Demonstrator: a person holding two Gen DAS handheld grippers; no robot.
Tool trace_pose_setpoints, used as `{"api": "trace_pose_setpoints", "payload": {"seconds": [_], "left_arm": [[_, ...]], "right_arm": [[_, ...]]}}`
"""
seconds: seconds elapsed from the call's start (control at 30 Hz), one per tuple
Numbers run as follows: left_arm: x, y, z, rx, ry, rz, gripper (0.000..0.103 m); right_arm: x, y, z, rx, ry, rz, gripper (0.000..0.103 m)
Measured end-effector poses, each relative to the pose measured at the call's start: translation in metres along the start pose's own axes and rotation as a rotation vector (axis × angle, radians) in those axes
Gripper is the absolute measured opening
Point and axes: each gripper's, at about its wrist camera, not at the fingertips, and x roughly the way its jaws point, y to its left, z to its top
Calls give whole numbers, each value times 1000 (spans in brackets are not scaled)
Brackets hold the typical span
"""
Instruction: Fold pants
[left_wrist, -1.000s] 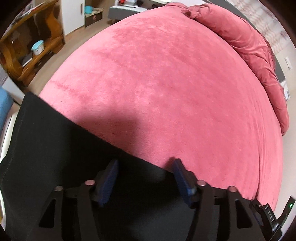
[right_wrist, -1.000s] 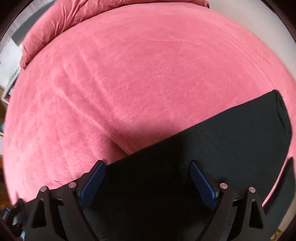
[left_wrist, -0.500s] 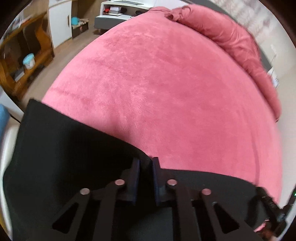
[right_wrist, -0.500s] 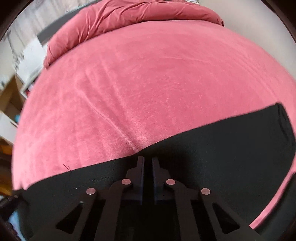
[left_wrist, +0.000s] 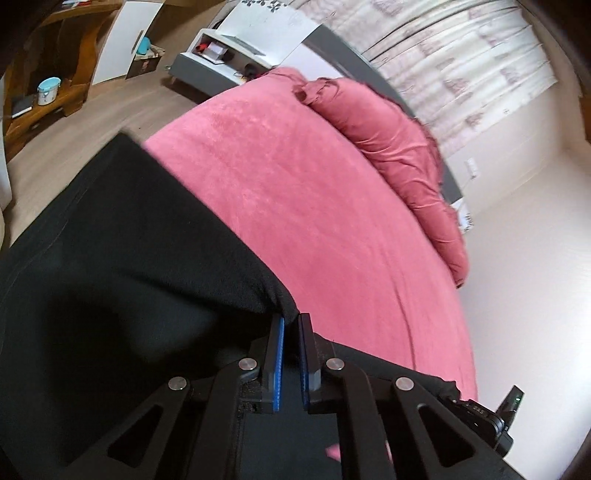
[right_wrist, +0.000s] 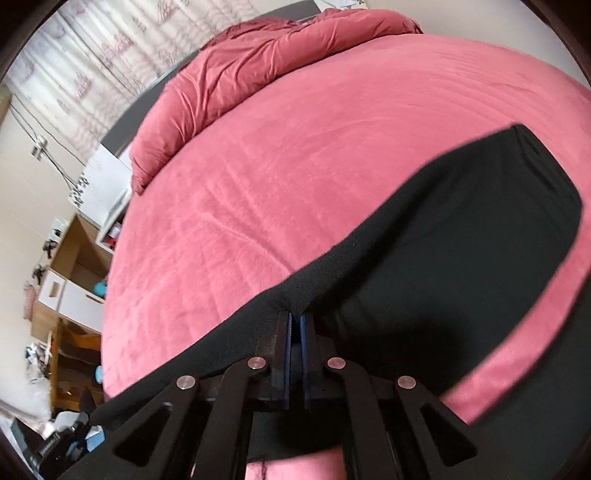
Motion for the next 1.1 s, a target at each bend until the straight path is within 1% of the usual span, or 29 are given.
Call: {"api": "trace_pose_setpoints", "payload": {"seconds": [0.03, 0.13, 0.23, 0.27, 0.3, 0.33, 0.37, 0.4, 0.43, 0.47, 0.5, 0.53, 0.57, 0.67, 0.73, 0.87, 0.93, 0.97, 1.0, 1.03, 1.07, 1.1], "left_arm": [[-4, 2, -3, -5, -11, -12, 6], [-29, 9, -24, -40, -23, -58, 6], [-39, 19, -46, -37, -22, -50, 6], [-41, 23, -55, -44, -20, -43, 6], [-41, 27, -61, -55, -11, -39, 6], [-40, 31, -67, -75, 1, -38, 6], [-38, 38, -73, -110, 11, -41, 3], [-38, 42, -78, -131, 14, -40, 0], [-37, 46, -82, -149, 16, -38, 0], [-37, 50, -86, -162, 18, -39, 0], [-36, 53, -89, -174, 24, -37, 0], [-34, 56, -92, -182, 31, -43, 0], [-32, 58, -92, -190, 38, -54, 0], [-32, 61, -91, -185, 28, -62, 0], [-30, 60, -87, -169, 25, -52, 1], [-20, 60, -84, -154, 39, -39, 2], [-13, 61, -87, -146, 53, -24, 2], [-10, 60, -88, -141, 57, -25, 2], [-9, 59, -89, -134, 57, -24, 2], [-8, 59, -91, -126, 55, -23, 2], [-8, 58, -92, -116, 53, -21, 3], [-10, 55, -93, -106, 51, -21, 5]], "right_arm": [[-4, -3, -6, 4, -11, 0, 0], [-31, -18, -27, 30, -41, 36, 0], [-39, -28, -46, 37, -35, 50, 0], [-40, -29, -52, 33, -27, 70, 1], [-40, -30, -55, 32, -22, 89, 4], [-39, -30, -58, 43, -16, 127, 5], [-38, -30, -60, 62, 2, 169, 5], [-35, -29, -61, 70, 22, 180, 8], [-34, -28, -62, 83, 30, 181, 13], [-33, -28, -63, 102, 27, 184, 31], [-31, -28, -63, 111, 27, 187, 56], [-28, -29, -63, 126, 26, 196, 64], [-25, -31, -61, 152, 16, 209, 64], [-17, -34, -50, 220, -8, 222, 64], [-10, -31, -39, 241, -3, 233, 64], [6, -3, -10, 189, 43, 194, 64], [12, 11, 3, 203, 59, 172, 64], [18, 22, 11, 205, 76, 158, 66], [27, 34, 20, 198, 106, 112, 72], [32, 40, 25, 193, 123, 78, 73], [43, 52, 33, 175, 154, 17, 74], [47, 55, 34, 168, 166, -15, 74]]}}
